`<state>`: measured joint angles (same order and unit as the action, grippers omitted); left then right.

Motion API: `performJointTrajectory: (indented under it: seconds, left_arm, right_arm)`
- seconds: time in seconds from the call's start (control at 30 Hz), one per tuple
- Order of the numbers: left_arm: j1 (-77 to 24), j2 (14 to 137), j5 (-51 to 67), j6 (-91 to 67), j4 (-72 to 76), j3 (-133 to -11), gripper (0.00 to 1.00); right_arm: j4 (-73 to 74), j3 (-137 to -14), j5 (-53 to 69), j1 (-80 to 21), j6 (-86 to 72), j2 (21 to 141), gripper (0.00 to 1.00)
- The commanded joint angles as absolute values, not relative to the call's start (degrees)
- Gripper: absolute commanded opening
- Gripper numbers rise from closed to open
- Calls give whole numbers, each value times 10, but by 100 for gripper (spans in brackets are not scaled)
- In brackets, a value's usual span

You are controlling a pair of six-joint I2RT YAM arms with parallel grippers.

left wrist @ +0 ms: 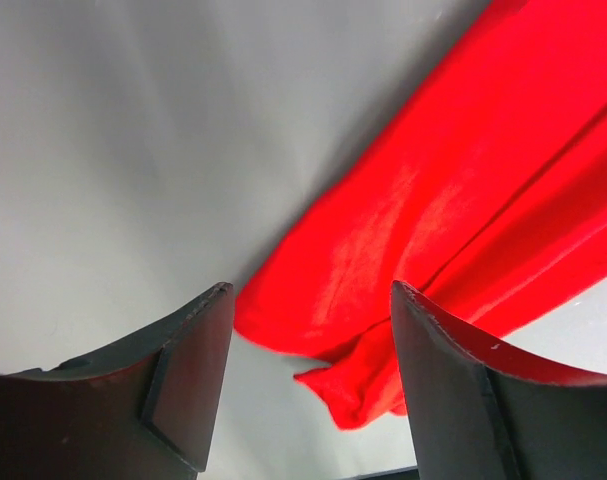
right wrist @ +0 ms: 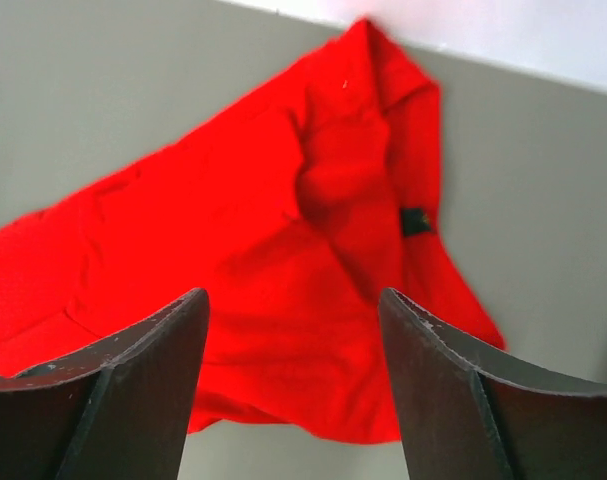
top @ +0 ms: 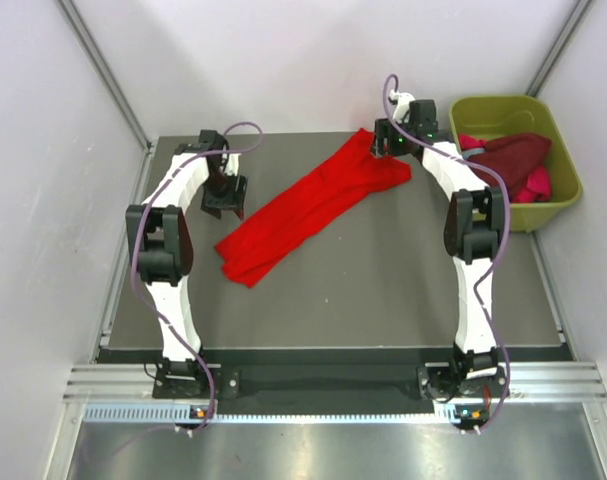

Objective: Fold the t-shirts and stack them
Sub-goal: Fold the tshirt

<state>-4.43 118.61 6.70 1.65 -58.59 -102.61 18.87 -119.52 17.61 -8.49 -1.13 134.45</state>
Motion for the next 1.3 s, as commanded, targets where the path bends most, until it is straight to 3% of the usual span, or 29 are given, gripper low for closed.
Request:
performJointTrajectory:
  seconds: [0.0, 0.3, 0.37, 0.4, 0.43, 0.5, 0.53, 0.67, 1.27]
  left_arm:
    - [-41, 1189, 104, 14, -586, -1074, 68]
    - [-42, 1194, 102, 11, -586, -1062, 68]
    - [-43, 1193, 98, 12, -584, -1063, 68]
    - [-43, 1192, 97, 12, -584, -1063, 68]
    - [-43, 1189, 94, 12, -584, -1063, 68]
    - [-44, 1188, 91, 13, -583, -1062, 68]
    - [-44, 1187, 89, 14, -582, -1063, 68]
    - [-44, 1187, 84, 15, -580, -1056, 68]
    - [-53, 1185, 70, 16, -575, -1046, 69]
  right_arm:
    - [194, -1210, 197, -87, -23, 1373, 68]
    - [202, -1329, 210, -94, -56, 1463, 68]
    - [207, -1354, 195, -98, -56, 1480, 62]
    - [210, -1361, 192, -98, -57, 1484, 58]
    - [207, -1361, 190, -99, -60, 1485, 46]
    - [207, -1361, 175, -99, -64, 1488, 37]
    - [207, -1359, 170, -99, -69, 1488, 25]
    - [201, -1361, 142, -100, -68, 1491, 0]
    - [177, -1388, 54, -83, -46, 1493, 0]
